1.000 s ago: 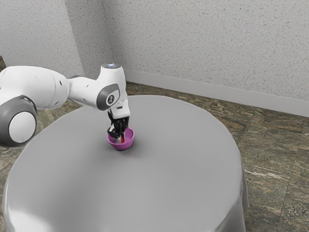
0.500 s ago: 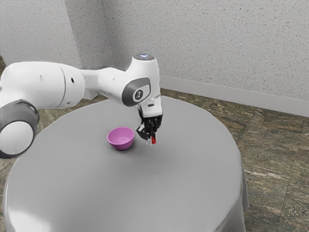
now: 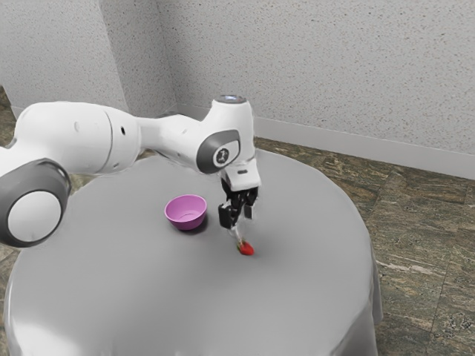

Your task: Take strawberry from the bowl

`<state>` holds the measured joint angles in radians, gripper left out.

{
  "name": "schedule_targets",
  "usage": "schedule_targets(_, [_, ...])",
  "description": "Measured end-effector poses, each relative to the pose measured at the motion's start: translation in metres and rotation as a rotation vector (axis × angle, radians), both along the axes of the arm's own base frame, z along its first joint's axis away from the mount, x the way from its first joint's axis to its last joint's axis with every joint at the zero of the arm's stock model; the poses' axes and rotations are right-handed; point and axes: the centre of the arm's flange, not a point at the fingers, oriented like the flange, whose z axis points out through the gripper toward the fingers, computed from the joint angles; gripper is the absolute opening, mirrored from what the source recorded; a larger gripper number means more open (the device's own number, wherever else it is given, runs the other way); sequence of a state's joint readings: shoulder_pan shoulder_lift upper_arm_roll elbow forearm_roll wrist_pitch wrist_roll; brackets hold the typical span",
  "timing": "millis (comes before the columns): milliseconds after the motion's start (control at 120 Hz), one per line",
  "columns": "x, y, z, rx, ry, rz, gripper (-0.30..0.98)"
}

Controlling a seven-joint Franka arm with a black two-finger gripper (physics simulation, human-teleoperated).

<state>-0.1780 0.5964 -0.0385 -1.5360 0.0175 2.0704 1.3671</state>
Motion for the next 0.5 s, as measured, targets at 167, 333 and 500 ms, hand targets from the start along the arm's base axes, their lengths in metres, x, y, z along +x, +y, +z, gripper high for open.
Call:
schedule_targets(167, [-0.048, 0.043, 0.171, 0.004, -0.101, 0.136, 0.61])
schedule_targets(333, [-0.123, 0.077, 0.312, 0.049, -0.176, 0.336, 0.65])
schedule_targets(500, [-0.142, 0.098, 0.322, 0.102, -0.123, 0.518, 0.67])
